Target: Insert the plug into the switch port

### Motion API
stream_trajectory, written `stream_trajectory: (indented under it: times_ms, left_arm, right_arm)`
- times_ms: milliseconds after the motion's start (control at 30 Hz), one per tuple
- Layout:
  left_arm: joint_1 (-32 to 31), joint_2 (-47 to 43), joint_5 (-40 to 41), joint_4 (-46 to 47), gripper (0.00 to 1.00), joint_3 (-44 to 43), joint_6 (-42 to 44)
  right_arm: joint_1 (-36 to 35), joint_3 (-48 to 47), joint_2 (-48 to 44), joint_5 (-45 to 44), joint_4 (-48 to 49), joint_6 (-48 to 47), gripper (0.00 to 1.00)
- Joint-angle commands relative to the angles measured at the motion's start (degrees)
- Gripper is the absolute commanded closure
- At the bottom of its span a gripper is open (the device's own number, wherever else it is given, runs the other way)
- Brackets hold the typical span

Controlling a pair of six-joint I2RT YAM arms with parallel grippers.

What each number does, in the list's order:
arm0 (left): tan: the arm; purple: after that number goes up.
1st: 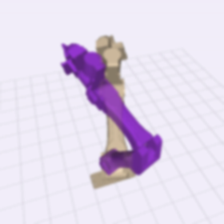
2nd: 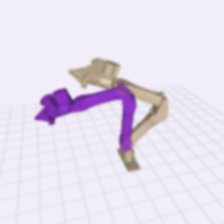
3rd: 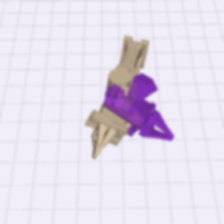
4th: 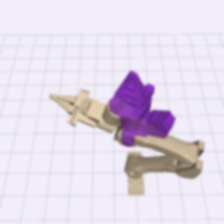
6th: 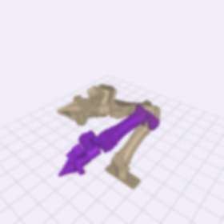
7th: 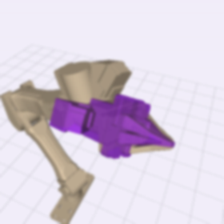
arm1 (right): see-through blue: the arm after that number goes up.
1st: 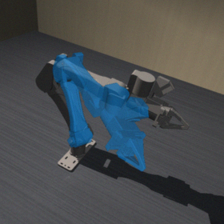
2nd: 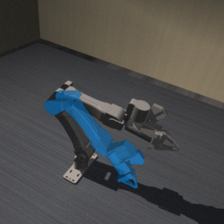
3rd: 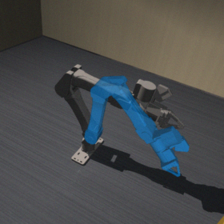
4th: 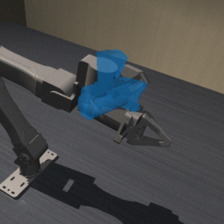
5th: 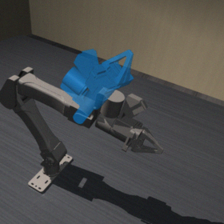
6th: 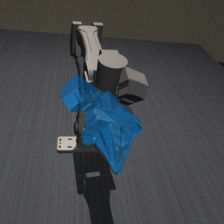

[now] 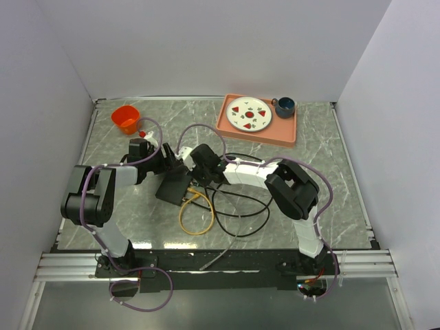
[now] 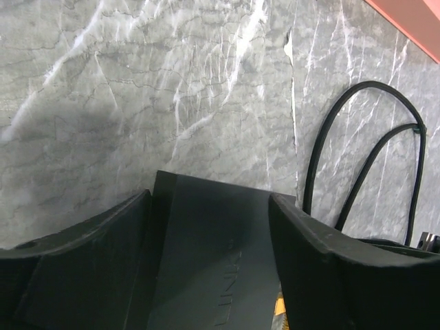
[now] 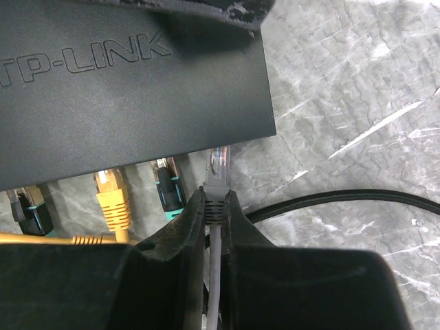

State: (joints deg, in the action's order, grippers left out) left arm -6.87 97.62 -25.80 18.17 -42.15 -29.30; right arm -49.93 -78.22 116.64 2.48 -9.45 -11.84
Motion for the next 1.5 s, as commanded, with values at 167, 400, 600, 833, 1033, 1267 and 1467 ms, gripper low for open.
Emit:
stream_trajectory:
  times_ms: [167,400,600,833,1033,1267,1467]
  left_arm:
    - [-3.32,2.66,-5.75,-4.46,0.45,-2.41,2.67]
    - [-4.55,1.08,-5.66,-5.16,0.53,-0.92,1.26]
    - [-6.22,0.99,-5.84,-4.99,0.54,0.58,0.91]
    - [-8.68,0.29,-6.28,-3.94,0.59,1.99,0.03]
    - [-11.4,0.11,-7.07,-5.6,0.62,0.93,1.35]
    - [-13.6,0.99,-8.92,-5.6,0.66,0.49,0.65]
    - [-14.22,-0.06,-9.36,-2.1,0.65,3.56,-3.03]
  right_arm:
    - [-1.13,-7.29,3.42,1.12,0.49,-1.17,1.0]
    - [-1.13,-9.06,3.68,0.42,0.84,0.67,1.0]
    - [-1.04,-8.53,2.63,-0.37,4.26,2.69,1.0]
    - [-0.87,-8.62,2.71,0.33,7.61,3.05,1.0]
    - [-0.96,-9.41,2.37,3.75,9.27,1.82,1.0]
    - [-0.52,-9.76,1.84,3.5,10.95,0.93,1.0]
    - [0.27,-9.59,2.19,2.09,15.41,4.18,1.0]
